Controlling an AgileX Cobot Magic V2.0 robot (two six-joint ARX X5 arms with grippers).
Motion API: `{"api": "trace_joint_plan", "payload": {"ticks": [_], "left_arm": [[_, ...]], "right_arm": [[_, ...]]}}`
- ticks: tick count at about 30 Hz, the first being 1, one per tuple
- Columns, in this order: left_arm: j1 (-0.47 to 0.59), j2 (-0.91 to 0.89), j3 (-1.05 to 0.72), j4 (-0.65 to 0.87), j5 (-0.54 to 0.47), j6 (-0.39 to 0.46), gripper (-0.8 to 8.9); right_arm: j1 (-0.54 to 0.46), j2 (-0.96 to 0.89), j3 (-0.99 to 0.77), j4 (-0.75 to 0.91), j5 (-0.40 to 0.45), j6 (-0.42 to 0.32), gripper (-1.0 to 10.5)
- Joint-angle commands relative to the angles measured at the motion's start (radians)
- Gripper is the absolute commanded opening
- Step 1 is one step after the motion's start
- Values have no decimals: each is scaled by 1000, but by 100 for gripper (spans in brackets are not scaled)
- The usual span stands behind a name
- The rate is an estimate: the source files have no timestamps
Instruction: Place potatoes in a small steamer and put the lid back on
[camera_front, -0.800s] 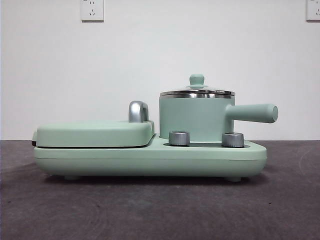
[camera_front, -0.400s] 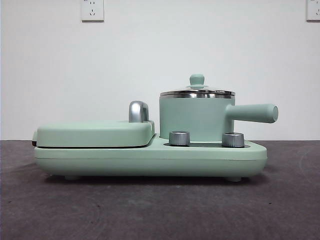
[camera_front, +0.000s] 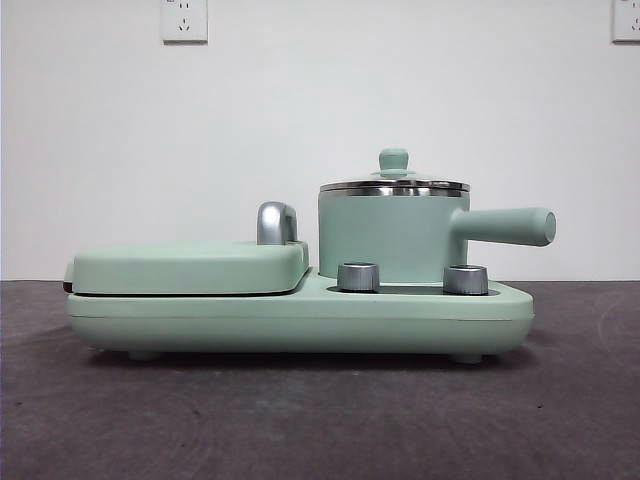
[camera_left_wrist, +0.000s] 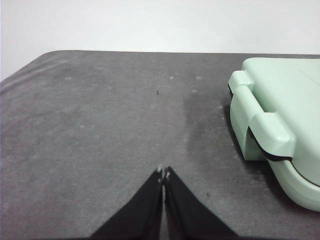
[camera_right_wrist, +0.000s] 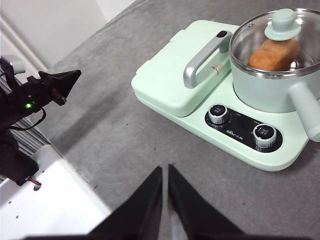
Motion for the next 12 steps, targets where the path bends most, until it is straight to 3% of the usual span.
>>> {"api": "trace_joint_plan", "payload": {"ticks": [1, 12], "left_arm": [[1, -2, -19, -8, -2, 28, 6], [1, -2, -19, -7, -2, 25, 6]], "right_arm": [[7, 5, 6, 10, 0, -7, 17], [7, 5, 6, 10, 0, -8, 17]]}}
